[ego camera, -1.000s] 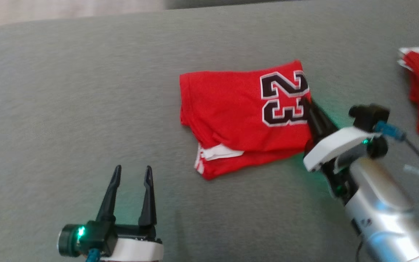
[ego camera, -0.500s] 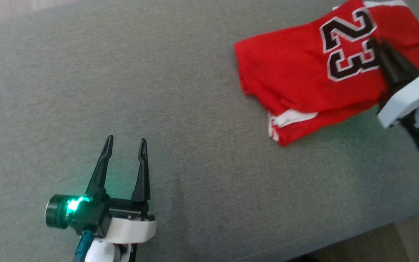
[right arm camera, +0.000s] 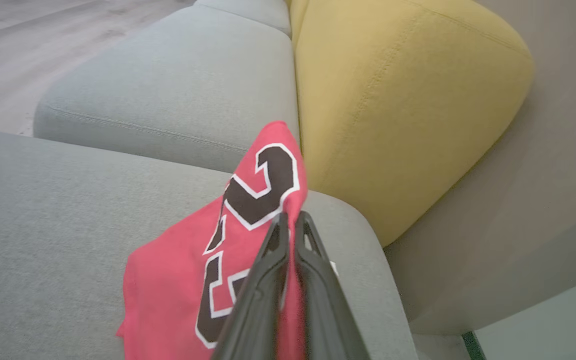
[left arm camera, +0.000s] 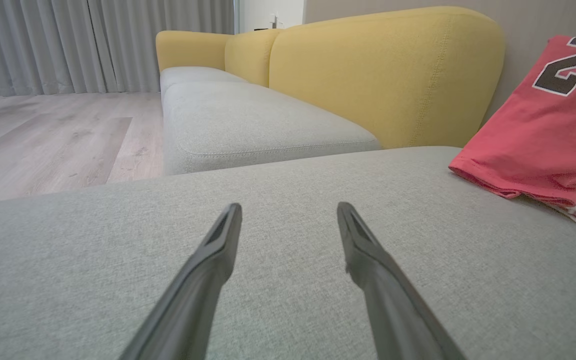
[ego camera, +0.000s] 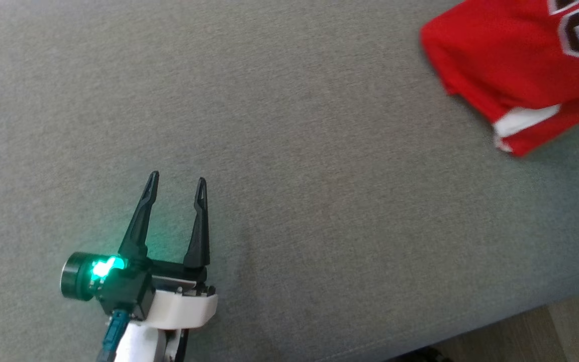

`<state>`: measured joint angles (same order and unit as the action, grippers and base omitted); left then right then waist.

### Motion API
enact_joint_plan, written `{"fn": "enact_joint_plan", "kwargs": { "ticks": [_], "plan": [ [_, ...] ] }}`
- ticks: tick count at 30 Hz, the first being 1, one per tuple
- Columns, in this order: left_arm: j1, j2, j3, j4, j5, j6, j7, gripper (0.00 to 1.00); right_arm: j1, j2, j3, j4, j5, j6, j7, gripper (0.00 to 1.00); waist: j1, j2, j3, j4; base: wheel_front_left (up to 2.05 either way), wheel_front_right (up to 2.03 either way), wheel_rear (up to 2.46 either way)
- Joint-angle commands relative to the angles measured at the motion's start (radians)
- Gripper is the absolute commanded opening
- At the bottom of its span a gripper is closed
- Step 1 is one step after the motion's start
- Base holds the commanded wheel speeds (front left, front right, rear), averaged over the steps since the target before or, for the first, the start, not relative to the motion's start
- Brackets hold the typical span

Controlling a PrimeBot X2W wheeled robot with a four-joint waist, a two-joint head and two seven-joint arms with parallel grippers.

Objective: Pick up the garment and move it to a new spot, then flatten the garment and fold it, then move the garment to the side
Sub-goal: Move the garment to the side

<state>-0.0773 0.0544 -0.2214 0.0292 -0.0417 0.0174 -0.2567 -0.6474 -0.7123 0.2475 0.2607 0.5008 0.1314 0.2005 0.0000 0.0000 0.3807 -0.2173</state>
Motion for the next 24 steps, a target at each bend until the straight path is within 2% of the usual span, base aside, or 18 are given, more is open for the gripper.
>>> {"fn": "enact_joint_plan", "kwargs": {
  "ticks": [1, 7, 8, 9, 10, 19, 24],
  "plan": [
    [-0.017, 0.001, 0.03, -0.032, 0.01, -0.002, -0.005, 1.0, -0.011, -0.046, -0.022, -0.025, -0.004, -0.001, 0.008, 0.0, 0.0, 0.0, 0.005, 0.008, 0.0, 0.0, 0.0],
    [-0.023, -0.001, 0.028, -0.037, -0.004, -0.003, -0.005, 1.0, 0.047, -0.077, -0.145, 0.016, -0.033, -0.001, 0.082, 0.0, 0.0, 0.0, 0.011, 0.037, 0.0, 0.0, 0.0],
    [-0.022, -0.001, 0.033, -0.041, -0.006, 0.002, -0.005, 1.0, 0.063, -0.072, -0.166, 0.028, -0.039, -0.001, 0.1, 0.3, 0.0, 0.0, 0.01, 0.04, 0.0, 0.0, 0.0],
    [-0.02, -0.001, 0.037, -0.044, -0.013, 0.004, -0.005, 1.0, 0.08, -0.063, -0.185, 0.039, -0.044, -0.001, 0.12, 0.96, 0.0, 0.0, 0.008, 0.043, 0.0, 0.0, 0.0],
    [-0.016, -0.002, 0.036, -0.04, -0.022, -0.001, -0.005, 1.0, 0.095, -0.054, -0.202, 0.044, -0.053, -0.001, 0.133, 1.0, 0.0, 0.0, 0.006, 0.047, 0.0, 0.0, 0.0],
    [0.004, -0.004, 0.036, -0.036, -0.111, -0.071, -0.005, 1.0, 0.262, 0.072, -0.301, 0.03, -0.157, -0.001, 0.134, 1.0, 0.0, 0.0, -0.062, 0.116, 0.0, 0.0, 0.0],
    [0.026, -0.004, 0.034, -0.038, -0.128, -0.071, -0.005, 1.0, 0.385, 0.187, -0.283, -0.044, -0.157, -0.001, 0.079, 1.0, 0.0, 0.0, -0.118, 0.172, 0.0, 0.0, 0.0]
  ]
}}
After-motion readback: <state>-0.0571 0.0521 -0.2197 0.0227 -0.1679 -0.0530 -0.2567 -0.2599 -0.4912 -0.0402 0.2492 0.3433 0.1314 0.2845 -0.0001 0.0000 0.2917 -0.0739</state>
